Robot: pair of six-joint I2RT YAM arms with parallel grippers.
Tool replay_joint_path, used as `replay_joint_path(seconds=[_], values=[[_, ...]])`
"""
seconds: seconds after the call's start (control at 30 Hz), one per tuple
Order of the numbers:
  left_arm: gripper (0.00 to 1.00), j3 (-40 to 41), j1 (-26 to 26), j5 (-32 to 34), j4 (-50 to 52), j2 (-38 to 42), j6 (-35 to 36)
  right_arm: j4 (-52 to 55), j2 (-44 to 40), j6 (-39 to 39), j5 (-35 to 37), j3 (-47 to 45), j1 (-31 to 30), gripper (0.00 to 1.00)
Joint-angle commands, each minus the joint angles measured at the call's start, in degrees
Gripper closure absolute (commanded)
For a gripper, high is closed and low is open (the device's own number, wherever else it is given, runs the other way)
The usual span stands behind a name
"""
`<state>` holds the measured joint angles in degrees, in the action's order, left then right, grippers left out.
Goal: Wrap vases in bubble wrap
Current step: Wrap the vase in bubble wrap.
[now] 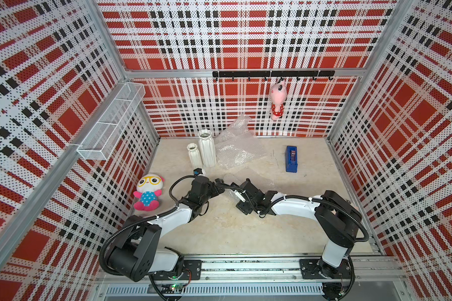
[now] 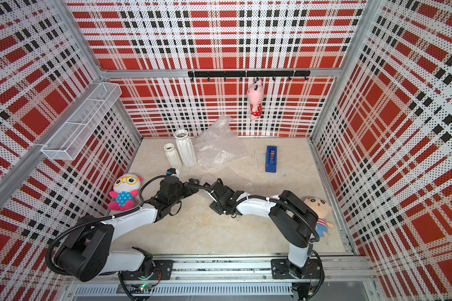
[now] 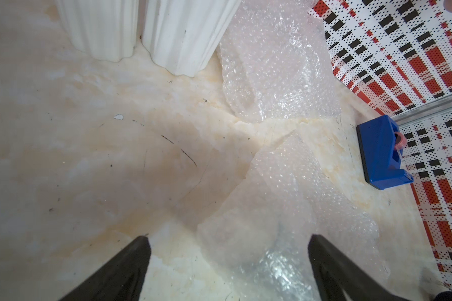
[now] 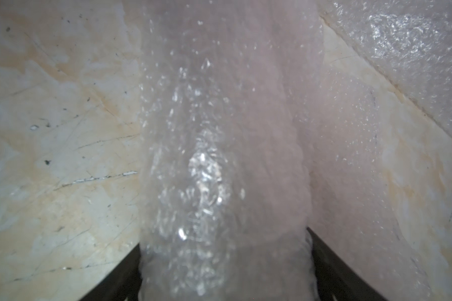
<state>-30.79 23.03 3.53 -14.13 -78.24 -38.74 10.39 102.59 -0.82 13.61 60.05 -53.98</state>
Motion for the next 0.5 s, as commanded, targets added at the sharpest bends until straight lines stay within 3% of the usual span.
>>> replay_joint_path(seconds=[0.0,0.27,0.47], values=[[0.01,-1.3,1.2,0.7,-0.2,-1.2,0.7,-4.5,2.8,14.2,-15.2,-4.2,-1.7,0.29],[0.01,-6.8,4.9,1.5,0.8,-7.1,1.5,-16.3,1.6,26.9,-20.0,-9.1,-1.6,0.32],[0.01,-9.1,5.4,4.1,4.0,-9.1,1.1,-19.7,3.5,29.6,-22.7,-10.0,-0.8,0.34]])
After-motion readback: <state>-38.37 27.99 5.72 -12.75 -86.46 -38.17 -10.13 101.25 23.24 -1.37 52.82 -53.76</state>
